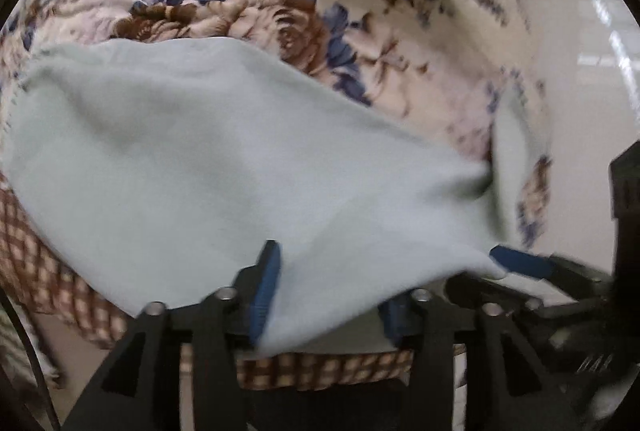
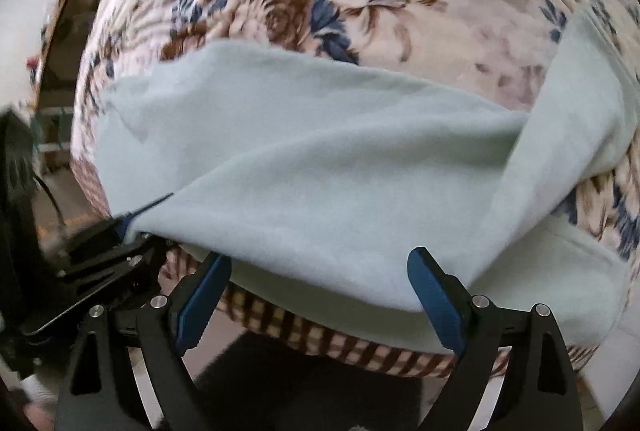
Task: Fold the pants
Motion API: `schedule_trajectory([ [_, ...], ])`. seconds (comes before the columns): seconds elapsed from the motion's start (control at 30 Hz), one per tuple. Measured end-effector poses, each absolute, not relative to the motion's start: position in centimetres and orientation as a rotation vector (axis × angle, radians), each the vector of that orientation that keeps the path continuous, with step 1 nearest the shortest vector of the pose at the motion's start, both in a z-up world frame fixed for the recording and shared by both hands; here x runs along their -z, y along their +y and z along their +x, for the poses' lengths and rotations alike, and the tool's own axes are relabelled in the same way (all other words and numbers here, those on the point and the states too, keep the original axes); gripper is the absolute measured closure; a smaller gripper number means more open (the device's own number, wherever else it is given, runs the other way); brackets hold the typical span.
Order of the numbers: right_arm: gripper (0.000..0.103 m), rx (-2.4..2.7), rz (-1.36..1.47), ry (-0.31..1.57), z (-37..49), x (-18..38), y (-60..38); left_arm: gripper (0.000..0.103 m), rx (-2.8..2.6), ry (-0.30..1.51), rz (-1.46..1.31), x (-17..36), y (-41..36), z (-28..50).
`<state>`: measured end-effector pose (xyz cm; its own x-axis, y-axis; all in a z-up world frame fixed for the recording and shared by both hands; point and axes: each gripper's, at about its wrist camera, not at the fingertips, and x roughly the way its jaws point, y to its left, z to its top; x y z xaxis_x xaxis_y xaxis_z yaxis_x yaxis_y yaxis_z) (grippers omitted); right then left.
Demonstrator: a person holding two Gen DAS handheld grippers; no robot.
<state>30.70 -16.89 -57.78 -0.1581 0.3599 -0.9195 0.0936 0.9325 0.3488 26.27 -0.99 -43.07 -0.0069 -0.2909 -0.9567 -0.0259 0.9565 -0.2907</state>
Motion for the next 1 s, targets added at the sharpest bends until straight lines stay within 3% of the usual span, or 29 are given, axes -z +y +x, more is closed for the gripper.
schedule_trajectory([
  [0.07,0.011,-0.178,0.459,1.697,30.7,57.4,-19.5,0.056,0.194,1.564,-0.245,44.0,-1.0,26.9],
  [0.2,0.011,0.142,0.598,1.660,32.3,58.3,-25.6,0.026,0.138,1.603,-0.266,46.9,-0.7,27.6],
  [0.43,0.012,0.491,0.661,1.671,38.1,66.2,-32.1,0.026,0.012,1.652,-0.314,50.0,0.7,25.6],
  [0.5,0.018,0.526,0.655,1.709,39.3,68.6,-32.6,0.026,-0.003,1.655,-0.319,50.1,0.8,25.0],
  [0.53,0.038,0.540,0.625,1.737,39.8,69.6,-32.6,0.026,-0.006,1.655,-0.321,49.9,0.9,24.8],
  [0.57,0.065,0.564,0.589,1.759,40.1,70.2,-32.6,0.026,-0.010,1.655,-0.322,49.7,0.9,24.6],
  [0.67,0.084,0.606,0.616,1.708,39.5,69.6,-33.5,0.026,-0.034,1.634,-0.333,48.4,1.6,24.4],
  [1.0,0.087,0.653,0.765,1.472,32.3,62.3,-36.0,0.026,-0.080,1.572,-0.418,46.8,6.0,25.2],
])
